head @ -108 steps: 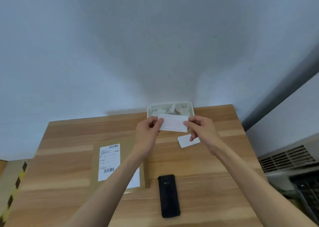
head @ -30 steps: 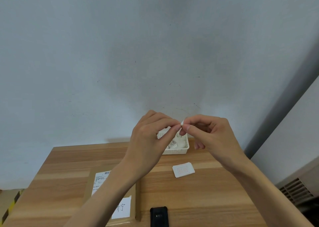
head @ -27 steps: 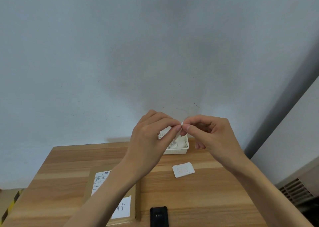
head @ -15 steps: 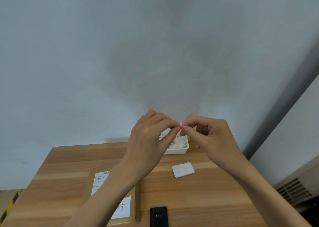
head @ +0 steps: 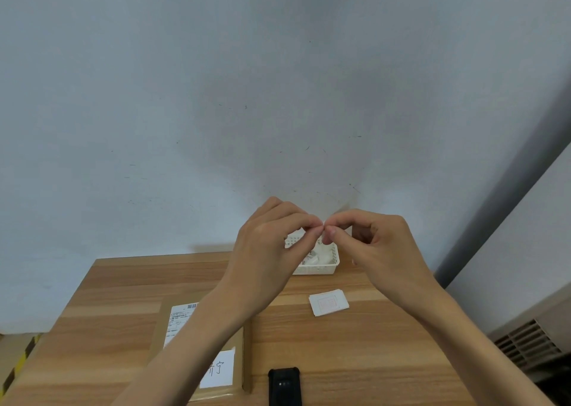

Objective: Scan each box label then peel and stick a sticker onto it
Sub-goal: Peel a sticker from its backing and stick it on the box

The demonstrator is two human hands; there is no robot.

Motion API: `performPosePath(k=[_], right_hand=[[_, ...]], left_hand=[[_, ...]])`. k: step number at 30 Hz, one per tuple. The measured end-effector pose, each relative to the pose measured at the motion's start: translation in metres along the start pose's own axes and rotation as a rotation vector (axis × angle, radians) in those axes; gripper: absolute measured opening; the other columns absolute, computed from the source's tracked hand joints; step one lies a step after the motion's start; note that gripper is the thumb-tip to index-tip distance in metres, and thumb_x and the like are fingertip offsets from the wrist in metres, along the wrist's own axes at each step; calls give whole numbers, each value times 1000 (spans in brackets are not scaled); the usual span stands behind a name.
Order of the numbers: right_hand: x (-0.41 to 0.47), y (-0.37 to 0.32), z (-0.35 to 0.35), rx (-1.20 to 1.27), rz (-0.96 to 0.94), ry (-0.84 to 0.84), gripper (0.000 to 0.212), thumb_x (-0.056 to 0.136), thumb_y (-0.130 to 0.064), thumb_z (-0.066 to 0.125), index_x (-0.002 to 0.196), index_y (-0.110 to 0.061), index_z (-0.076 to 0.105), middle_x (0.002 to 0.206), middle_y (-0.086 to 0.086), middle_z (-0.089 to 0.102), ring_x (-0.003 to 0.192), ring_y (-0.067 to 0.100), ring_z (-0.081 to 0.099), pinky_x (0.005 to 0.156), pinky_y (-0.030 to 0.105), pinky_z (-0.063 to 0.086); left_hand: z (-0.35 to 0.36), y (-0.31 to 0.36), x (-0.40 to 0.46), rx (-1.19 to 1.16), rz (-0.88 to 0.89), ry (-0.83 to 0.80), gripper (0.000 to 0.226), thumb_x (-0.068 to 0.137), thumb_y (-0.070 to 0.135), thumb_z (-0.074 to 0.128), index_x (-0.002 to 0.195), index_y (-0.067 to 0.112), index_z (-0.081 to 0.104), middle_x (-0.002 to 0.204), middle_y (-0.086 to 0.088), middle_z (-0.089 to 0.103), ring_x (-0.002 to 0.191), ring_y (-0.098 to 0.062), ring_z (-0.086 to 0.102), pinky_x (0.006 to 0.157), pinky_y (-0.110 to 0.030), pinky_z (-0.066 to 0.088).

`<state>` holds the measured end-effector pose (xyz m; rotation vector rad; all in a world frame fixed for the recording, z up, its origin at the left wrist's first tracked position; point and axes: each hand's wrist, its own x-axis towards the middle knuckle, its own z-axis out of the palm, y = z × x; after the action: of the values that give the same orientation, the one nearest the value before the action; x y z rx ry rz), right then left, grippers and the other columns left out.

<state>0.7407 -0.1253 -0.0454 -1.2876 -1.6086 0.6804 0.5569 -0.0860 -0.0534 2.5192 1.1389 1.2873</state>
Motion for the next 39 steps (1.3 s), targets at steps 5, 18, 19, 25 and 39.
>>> performPosePath(k=[5,18,19,25,39], right_hand=[[0,3,1,41,8,0,15,94,-19,68,88,-29,76,73,-12,72,60,32,51,56,44,48],[-1,-5,0,-128,-110,-2,15,93,-10,68,82,-18,74,56,-31,52,47,6,38,52,11,30],[-1,-5,0,-138,-111,3,15,93,-10,68,82,-18,73,57,-32,52,48,6,38,52,11,30],[-4,-2,3,-400,-223,29,11,95,-16,67,87,-25,67,70,-29,48,59,-2,48,56,15,30],[-1,0,3,-185,-78,-44,14,95,-13,63,84,-21,61,57,-29,52,50,8,42,55,11,35]], left_hand=[[-2,0,0,-110,-93,-40,6,92,25,72,92,26,78,86,16,69,87,-10,59,71,-25,47],[-2,0,2,-143,-144,-92,6,92,32,71,91,32,77,85,16,68,88,-11,59,71,-27,46],[-2,0,1,-140,-138,-94,8,92,35,69,91,33,77,85,16,68,88,-11,59,72,-27,46],[-3,-1,2,-21,-49,-104,23,93,40,59,92,27,78,83,16,68,82,-9,57,69,-32,49],[1,-1,1,-174,-221,-156,8,94,30,70,88,32,76,82,16,66,87,-11,60,74,-22,42]])
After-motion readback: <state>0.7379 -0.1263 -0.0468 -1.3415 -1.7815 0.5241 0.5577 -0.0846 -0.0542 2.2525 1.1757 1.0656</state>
